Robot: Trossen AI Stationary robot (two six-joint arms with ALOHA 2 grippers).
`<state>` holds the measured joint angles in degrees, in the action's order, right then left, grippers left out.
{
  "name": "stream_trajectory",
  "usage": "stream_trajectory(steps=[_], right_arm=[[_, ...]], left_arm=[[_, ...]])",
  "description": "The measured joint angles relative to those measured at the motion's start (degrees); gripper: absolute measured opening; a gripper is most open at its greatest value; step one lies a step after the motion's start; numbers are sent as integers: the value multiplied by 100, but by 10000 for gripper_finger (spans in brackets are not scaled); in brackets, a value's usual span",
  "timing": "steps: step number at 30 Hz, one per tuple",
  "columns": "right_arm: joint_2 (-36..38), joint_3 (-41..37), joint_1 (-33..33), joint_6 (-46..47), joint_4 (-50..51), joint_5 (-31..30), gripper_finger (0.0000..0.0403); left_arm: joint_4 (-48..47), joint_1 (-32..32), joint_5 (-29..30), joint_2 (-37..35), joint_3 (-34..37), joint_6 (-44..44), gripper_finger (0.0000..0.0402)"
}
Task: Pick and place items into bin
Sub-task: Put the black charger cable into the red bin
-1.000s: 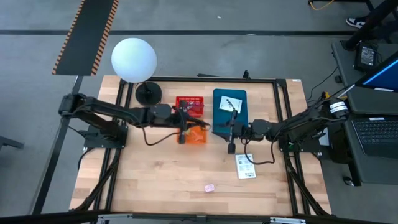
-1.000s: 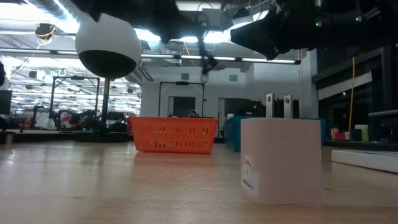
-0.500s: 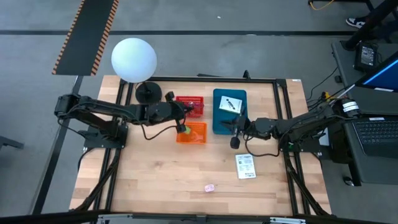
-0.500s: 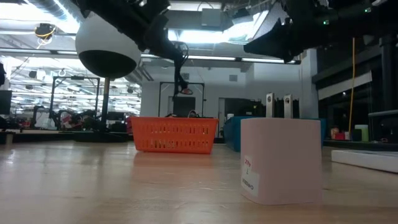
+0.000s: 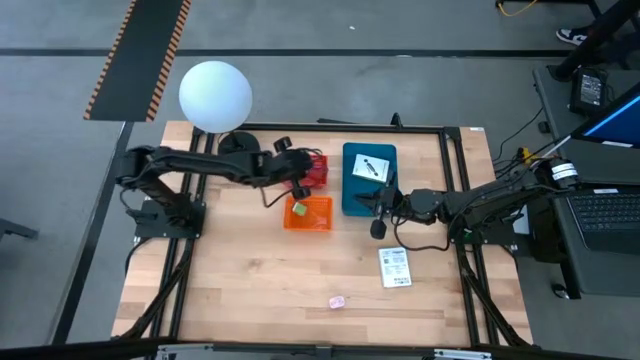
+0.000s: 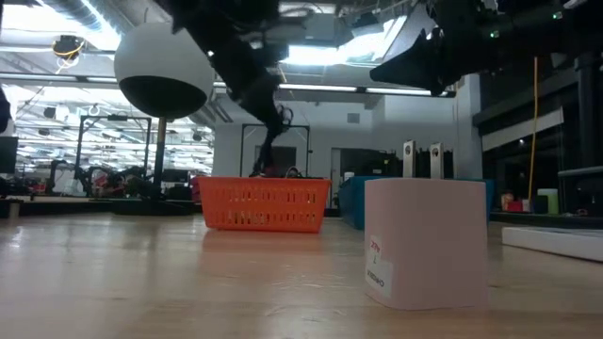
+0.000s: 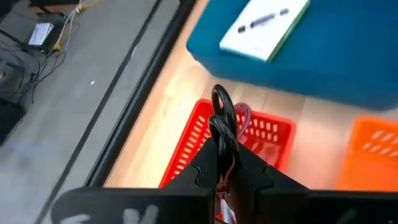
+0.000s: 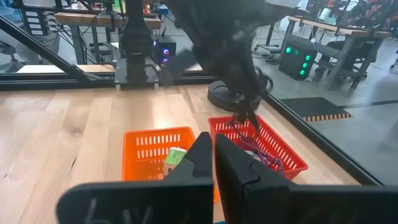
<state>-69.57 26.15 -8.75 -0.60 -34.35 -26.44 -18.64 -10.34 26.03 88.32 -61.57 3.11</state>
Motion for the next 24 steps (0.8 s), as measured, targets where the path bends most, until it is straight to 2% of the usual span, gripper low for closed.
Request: stream_trajectory(steps=[5, 10, 17, 24], right_arm=[[-1, 0, 0, 0, 4, 2, 2], [-1, 0, 2, -6, 71, 2, 1], [-3, 0, 2, 8, 266, 11, 0], [-3, 0, 2, 16, 260, 9, 0]], left_arm=[[-234, -77, 50, 624, -407, 251, 12], [-665, -71, 696, 1076, -690, 672, 12], [-692, -61, 568, 1391, -724, 820, 18], [-670, -25, 589, 1375, -724, 820, 31]])
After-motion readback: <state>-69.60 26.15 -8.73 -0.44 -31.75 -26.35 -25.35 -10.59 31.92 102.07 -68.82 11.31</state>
